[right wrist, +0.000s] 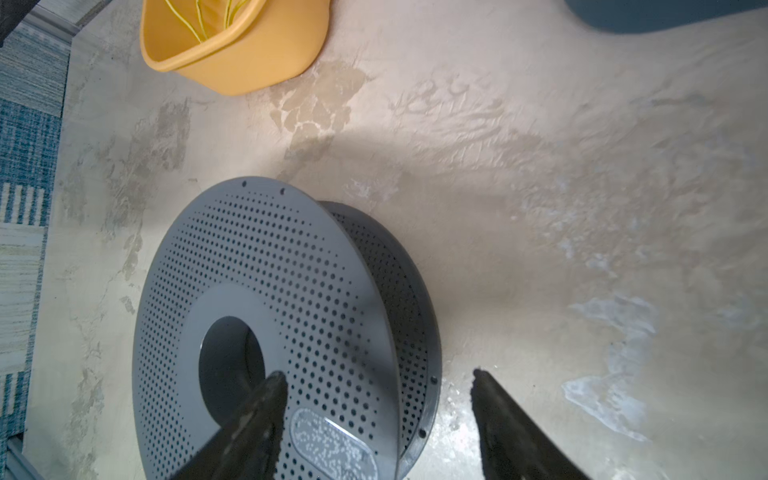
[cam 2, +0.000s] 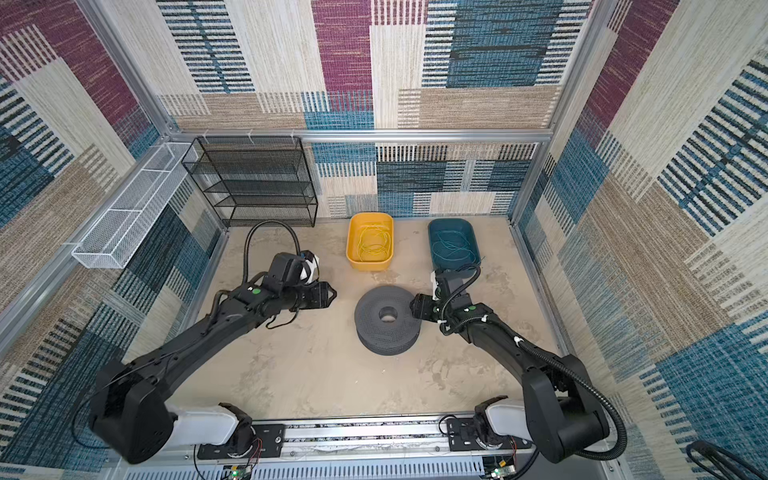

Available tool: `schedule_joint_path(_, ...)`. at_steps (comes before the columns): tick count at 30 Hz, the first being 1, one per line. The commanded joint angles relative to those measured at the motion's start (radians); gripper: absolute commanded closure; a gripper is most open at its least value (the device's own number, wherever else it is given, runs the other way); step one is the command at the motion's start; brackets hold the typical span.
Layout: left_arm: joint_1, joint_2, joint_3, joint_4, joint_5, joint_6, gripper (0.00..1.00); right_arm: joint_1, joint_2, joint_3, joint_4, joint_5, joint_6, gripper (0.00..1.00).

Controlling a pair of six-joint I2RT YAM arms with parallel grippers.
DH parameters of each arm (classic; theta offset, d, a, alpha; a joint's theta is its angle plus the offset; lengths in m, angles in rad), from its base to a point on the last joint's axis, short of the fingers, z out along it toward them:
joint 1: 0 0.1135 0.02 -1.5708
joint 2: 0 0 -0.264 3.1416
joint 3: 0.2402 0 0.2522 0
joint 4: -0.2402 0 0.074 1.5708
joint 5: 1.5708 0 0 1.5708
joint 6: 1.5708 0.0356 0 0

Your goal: Wrap the cables

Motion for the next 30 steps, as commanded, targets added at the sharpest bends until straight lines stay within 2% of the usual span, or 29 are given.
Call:
schedule_joint_path(1, 0.002, -0.078, -0.063, -0.029, -0.054, -0.036, 0.39, 0.007, -0.014, -0.047, 0.096, -0.095, 0.076, 0.31)
schedule_joint_path(5, 0.003, -0.129, -0.077, -0.061, -0.099, -0.03, 0.39, 0.063, -0.021, -0.084, 0.15, -0.092, 0.145, 0.32)
schedule_joint_path(8, 0.004, -0.134, -0.056, -0.082, -0.108, -0.025, 0.4, 0.11, 0.033, -0.072, 0.185, -0.088, 0.179, 0.34)
schedule_joint_path(14, 0.004, -0.205, -0.064, -0.124, -0.252, -0.055, 0.42, 0.244, 0.163, 0.009, 0.245, -0.048, 0.246, 0.35)
schedule_joint_path(21, 0.004, -0.266, -0.066, -0.143, -0.271, -0.04, 0.42, 0.371, 0.302, 0.123, 0.262, -0.033, 0.293, 0.35)
schedule_joint_path(24, 0.005, -0.272, -0.046, -0.184, -0.286, -0.038, 0.42, 0.381, 0.308, 0.184, 0.181, -0.01, 0.274, 0.36)
schedule_joint_path(27, 0.006, -0.3, -0.031, -0.222, -0.313, -0.043, 0.42, 0.378, 0.257, 0.262, -0.007, 0.124, 0.223, 0.3)
schedule_joint_path(30, 0.005, -0.317, 0.0, -0.275, -0.313, -0.061, 0.41, 0.375, 0.244, 0.374, -0.218, 0.166, 0.172, 0.27)
